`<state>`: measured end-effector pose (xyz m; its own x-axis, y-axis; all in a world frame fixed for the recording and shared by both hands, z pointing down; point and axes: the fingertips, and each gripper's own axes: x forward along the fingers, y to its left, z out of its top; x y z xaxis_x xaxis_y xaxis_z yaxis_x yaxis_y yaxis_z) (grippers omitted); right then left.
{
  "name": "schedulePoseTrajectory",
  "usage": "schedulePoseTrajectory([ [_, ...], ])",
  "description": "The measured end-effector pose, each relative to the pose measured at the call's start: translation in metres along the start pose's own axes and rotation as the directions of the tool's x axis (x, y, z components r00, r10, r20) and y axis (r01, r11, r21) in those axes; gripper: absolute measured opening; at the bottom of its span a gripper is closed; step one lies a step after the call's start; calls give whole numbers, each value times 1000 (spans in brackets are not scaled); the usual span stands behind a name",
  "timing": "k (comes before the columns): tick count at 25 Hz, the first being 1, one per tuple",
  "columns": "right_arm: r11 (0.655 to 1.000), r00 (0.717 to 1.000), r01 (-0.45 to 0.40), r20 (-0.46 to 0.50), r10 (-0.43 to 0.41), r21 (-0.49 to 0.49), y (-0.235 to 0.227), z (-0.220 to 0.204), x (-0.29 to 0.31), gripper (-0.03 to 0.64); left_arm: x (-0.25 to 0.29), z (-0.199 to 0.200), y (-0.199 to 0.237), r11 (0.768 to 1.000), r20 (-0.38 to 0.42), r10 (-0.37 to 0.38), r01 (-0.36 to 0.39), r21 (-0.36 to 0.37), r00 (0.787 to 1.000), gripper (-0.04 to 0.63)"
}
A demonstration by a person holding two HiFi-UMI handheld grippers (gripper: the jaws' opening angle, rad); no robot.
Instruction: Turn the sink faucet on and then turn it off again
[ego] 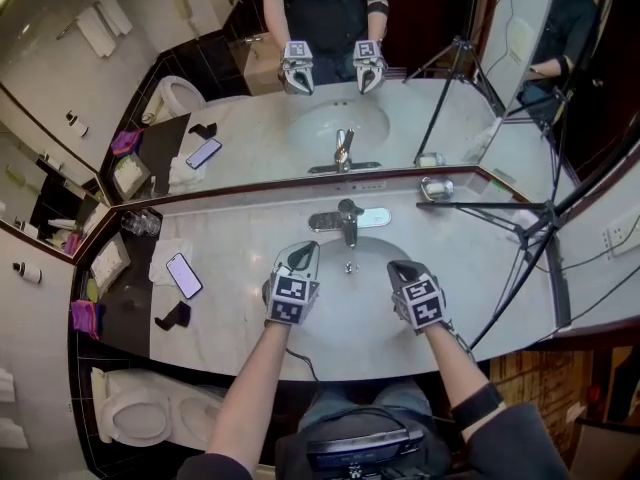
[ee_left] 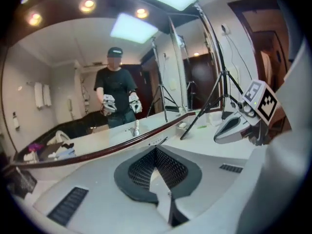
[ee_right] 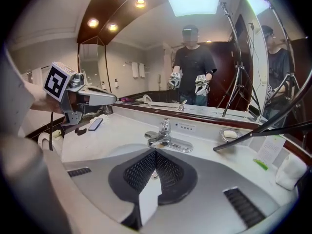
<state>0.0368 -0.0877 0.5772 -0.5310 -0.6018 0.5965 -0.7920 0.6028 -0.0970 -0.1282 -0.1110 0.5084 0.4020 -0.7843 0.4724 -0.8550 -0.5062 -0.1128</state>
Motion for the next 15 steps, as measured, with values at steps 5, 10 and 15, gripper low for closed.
schedulePoseTrajectory([
  [5, 1000, 1000, 6, 10, -6, -20, 12, 5, -8, 20, -45, -33, 28, 971, 12, 87, -82, -224, 996, 5],
  [10, 999, 1000, 17, 8, -16, -28, 19, 2, -17, 21, -81, -60, 32, 942, -10, 121, -118, -313, 993, 3],
  [15, 999, 999, 32, 10, -31, -26, 20, -2, -26, 21, -99, -76, 29, 929, -13, 139, -135, -344, 990, 3],
])
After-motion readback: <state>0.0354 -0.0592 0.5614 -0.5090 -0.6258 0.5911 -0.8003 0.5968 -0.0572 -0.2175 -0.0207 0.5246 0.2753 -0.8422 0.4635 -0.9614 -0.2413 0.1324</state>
